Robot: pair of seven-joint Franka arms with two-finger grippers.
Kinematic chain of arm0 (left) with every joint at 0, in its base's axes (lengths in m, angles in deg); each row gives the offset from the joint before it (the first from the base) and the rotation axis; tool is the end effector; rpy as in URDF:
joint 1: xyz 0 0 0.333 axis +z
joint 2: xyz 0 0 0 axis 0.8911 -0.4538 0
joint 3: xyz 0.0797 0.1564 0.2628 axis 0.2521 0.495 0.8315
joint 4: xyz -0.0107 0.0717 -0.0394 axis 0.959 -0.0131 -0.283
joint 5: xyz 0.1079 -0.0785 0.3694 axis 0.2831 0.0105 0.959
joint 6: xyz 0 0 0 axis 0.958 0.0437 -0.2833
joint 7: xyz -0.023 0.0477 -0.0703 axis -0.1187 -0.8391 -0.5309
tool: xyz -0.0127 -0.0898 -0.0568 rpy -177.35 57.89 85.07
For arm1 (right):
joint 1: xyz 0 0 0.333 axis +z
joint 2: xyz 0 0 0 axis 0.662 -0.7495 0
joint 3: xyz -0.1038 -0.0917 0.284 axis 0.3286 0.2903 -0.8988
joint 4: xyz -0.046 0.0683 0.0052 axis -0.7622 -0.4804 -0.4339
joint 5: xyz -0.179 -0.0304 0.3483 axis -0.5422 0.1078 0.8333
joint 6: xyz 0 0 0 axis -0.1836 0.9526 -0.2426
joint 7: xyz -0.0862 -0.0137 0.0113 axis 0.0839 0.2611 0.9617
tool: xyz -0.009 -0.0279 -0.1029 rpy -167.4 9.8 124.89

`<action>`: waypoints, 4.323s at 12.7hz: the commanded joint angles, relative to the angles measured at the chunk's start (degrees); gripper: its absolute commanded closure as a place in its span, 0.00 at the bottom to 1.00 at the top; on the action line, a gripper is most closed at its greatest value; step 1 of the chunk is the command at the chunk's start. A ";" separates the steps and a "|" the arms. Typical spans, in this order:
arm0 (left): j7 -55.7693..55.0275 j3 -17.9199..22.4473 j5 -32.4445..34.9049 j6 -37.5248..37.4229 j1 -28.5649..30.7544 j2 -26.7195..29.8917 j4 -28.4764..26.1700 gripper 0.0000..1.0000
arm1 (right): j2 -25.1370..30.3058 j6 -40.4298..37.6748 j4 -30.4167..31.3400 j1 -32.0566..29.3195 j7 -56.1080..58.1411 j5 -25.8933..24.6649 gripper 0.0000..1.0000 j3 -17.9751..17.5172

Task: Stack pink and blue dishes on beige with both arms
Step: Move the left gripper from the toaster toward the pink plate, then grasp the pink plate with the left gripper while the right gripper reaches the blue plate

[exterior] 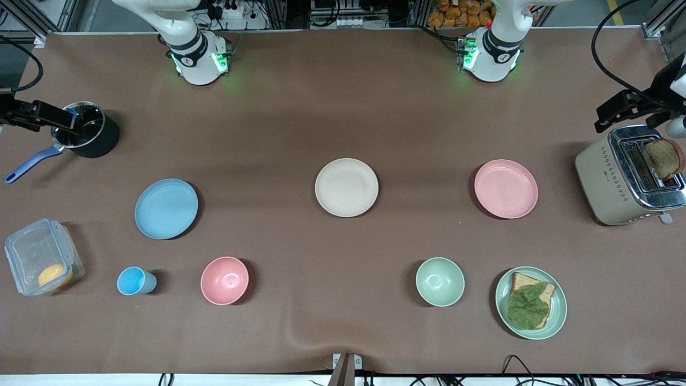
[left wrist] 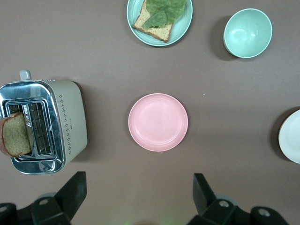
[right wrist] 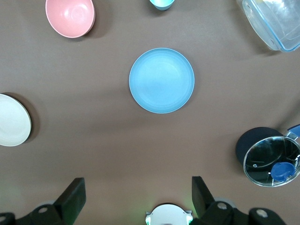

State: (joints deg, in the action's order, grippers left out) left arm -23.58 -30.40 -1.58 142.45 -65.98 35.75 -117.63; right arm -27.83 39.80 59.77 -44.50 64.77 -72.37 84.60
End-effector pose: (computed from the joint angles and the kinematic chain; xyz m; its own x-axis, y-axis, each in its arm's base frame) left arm 0.5361 -0.0223 0.6493 0.9985 0.0538 -0.0079 0.0535 -0.9981 -0.0301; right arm 0.5403 -0.0445 0.6223 0.9793 -0.1076 -0.1716 -0.1240 -0.9884 -0.0876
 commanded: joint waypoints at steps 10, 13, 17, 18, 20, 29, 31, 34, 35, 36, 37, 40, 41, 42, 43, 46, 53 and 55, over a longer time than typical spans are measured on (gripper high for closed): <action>2.37 0.74 0.44 1.51 0.33 -2.16 -0.91 0.00 | 0.24 -0.38 0.06 -0.03 0.08 0.53 0.00 0.08; 2.81 0.65 0.52 12.99 2.78 -2.00 -11.60 0.00 | 0.16 -0.38 0.15 -0.12 0.00 0.53 0.00 0.17; 2.73 0.48 4.48 35.48 3.67 -2.44 -30.23 0.00 | 0.16 -0.38 0.06 -0.12 0.08 0.62 0.00 0.17; 2.73 0.39 4.48 39.71 5.24 -3.31 -33.41 0.00 | 0.16 -0.38 0.06 -0.12 0.08 0.62 0.00 0.08; 2.81 0.30 4.57 47.10 6.66 -5.68 -38.51 0.00 | 0.16 -0.38 0.15 -0.21 0.00 0.62 0.00 0.17; 2.90 0.13 4.48 58.21 9.39 -19.22 -41.00 0.00 | -11.07 -0.47 -1.16 2.25 0.78 0.53 0.00 -0.09; 2.90 0.13 4.48 58.21 9.47 -20.19 -41.17 0.00 | -11.88 -0.38 -1.43 2.51 0.35 0.53 0.00 -0.01; 2.99 0.13 4.57 58.30 9.47 -21.77 -41.44 0.11 | -14.25 0.23 -1.61 2.34 0.78 0.53 0.00 -0.09; 2.99 0.21 4.48 58.30 9.56 -22.21 -41.44 0.15 | -15.39 1.80 -1.61 2.08 1.13 -0.08 0.00 -0.09; 3.08 0.13 4.48 58.30 9.65 -22.65 -41.44 0.19 | -16.01 4.42 -0.91 2.25 1.83 0.00 0.00 -0.09; 3.08 0.13 4.56 58.39 10.26 -22.91 -41.44 0.24 | -16.54 6.45 0.05 2.69 2.19 -0.09 0.00 -0.09; 3.17 0.04 4.57 58.30 10.27 -23.09 -41.35 0.57 | -17.25 11.29 4.35 2.52 2.80 -0.70 0.00 -0.01; 3.25 0.04 4.57 58.30 10.27 -23.01 -41.35 0.88 | -17.16 14.44 6.63 2.26 5.68 -2.18 0.00 -0.01; 3.25 -0.05 3.96 58.39 10.27 -23.01 -41.35 1.00 | -17.16 17.69 8.92 1.73 9.36 -2.81 0.00 -0.01; 3.25 -0.14 3.86 58.30 10.27 -22.92 -41.26 1.00 | -17.07 20.16 10.77 0.68 11.83 -2.81 0.00 -0.01; 3.34 -2.15 3.86 58.30 10.18 -21.69 -40.56 1.00 | -16.63 26.75 16.39 0.76 12.56 -2.81 0.00 -0.09; -3.40 -13.39 3.43 43.32 10.00 -15.45 -28.38 1.00 | -20.67 38.63 24.06 0.15 15.20 -2.81 0.00 -0.01; -11.99 -18.92 2.11 38.28 9.13 -16.50 -22.57 1.00 | -22.42 39.60 23.62 -0.64 16.42 -2.90 0.00 -0.01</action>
State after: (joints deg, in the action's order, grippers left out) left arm -29.48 -44.96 1.53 185.25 -56.72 20.32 -145.29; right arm -48.71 78.51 83.92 -43.81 79.49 -74.60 85.03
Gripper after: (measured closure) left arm 0.947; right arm 0.000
